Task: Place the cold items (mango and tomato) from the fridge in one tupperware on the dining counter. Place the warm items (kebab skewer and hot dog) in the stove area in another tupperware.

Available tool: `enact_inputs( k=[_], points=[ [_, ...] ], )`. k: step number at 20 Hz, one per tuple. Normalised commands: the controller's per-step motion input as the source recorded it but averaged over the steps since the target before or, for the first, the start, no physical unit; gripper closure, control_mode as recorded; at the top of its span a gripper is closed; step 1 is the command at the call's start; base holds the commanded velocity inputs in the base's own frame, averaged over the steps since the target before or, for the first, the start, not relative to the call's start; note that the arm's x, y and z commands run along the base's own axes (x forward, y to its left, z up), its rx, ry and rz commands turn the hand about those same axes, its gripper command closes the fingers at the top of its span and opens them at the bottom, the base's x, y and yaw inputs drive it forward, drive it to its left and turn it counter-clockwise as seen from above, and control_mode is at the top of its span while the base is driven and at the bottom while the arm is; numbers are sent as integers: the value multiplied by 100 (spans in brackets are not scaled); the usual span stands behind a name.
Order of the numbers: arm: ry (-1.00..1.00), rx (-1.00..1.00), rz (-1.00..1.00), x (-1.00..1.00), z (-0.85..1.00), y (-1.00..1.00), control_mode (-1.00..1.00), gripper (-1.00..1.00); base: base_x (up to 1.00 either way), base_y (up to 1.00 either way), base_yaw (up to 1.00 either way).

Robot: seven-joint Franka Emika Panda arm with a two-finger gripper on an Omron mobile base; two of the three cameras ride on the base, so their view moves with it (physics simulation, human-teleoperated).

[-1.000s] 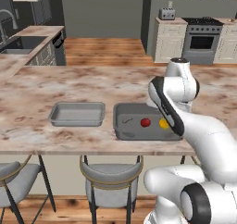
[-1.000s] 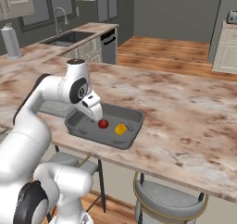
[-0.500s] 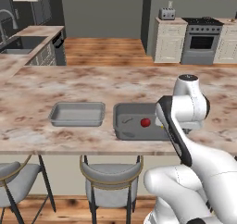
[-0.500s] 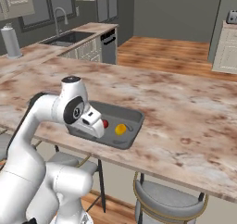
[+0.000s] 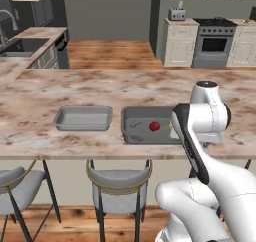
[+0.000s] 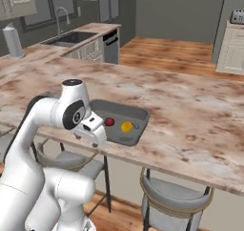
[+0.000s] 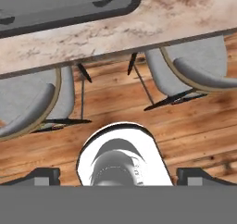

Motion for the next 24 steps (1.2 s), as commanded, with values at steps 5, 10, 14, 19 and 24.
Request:
enact_inputs(
  k=[5, 10, 14, 19, 24],
  points=[
    [0, 0, 0, 0, 0, 0, 100, -100, -97, -41, -9],
    [0, 0, 0, 0, 0, 0, 100, -100, -77, -100, -21],
    [0, 0, 0, 0, 0, 0, 100, -100, -28, -100, -39],
    [0, 0, 0, 0, 0, 0, 100, -100, 12, -100, -17],
    [0, 0, 0, 0, 0, 0, 100, -100, 6, -100, -12]
  ],
)
